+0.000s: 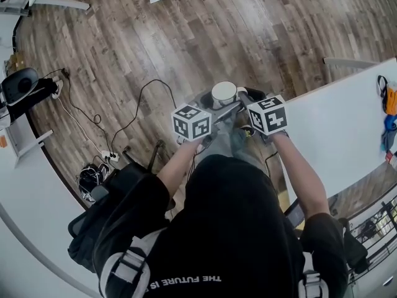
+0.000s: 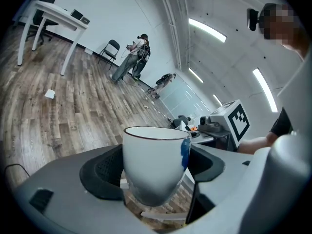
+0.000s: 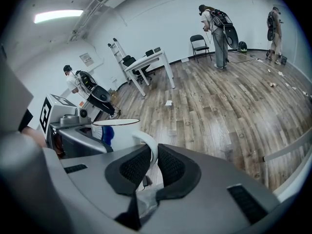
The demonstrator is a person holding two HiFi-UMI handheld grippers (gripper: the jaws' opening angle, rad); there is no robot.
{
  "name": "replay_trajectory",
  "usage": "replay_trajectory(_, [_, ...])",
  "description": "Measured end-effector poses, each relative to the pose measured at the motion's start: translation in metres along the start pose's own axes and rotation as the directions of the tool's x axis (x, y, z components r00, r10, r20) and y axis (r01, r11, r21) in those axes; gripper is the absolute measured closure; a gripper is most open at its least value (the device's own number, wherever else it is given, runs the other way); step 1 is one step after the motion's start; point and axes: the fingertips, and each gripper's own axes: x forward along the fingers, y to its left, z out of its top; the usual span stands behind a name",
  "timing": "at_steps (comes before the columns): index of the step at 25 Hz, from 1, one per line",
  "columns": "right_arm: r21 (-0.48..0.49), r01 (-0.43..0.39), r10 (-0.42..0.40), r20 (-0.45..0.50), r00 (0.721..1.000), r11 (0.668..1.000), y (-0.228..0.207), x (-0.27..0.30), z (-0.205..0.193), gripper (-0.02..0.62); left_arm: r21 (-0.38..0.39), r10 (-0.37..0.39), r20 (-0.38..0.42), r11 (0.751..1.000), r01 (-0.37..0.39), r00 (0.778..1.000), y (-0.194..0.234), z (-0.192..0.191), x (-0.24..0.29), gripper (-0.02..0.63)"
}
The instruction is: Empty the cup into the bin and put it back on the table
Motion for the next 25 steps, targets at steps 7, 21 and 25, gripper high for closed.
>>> replay_trajectory(7, [0.013, 0.002, -0.002, 0.003, 1.0, 1.0, -0.001, -0.002, -0.002, 0.543, 0.007, 0.009, -0.009, 1.0, -0.009, 1.0, -0.003, -0.001, 0.002, 0.225])
replay_trajectory(21, [-0.05, 0.05, -0.04, 0.176, 0.984, 0.998, 0.004, -0.032, 0.038, 0.543, 0.165, -0.007, 0.06, 0.986, -0.003, 0.998, -0.028, 0.037, -0.009, 0.225])
replay_trajectory(25, [-0.109, 0.101, -0.059, 0.335, 0.94, 0.989, 0.014, -0.069, 0.071, 0.545, 0.316, -0.051, 0.134, 0.949, 0.006, 0.99, -0.058, 0.07, -0.021, 0.225])
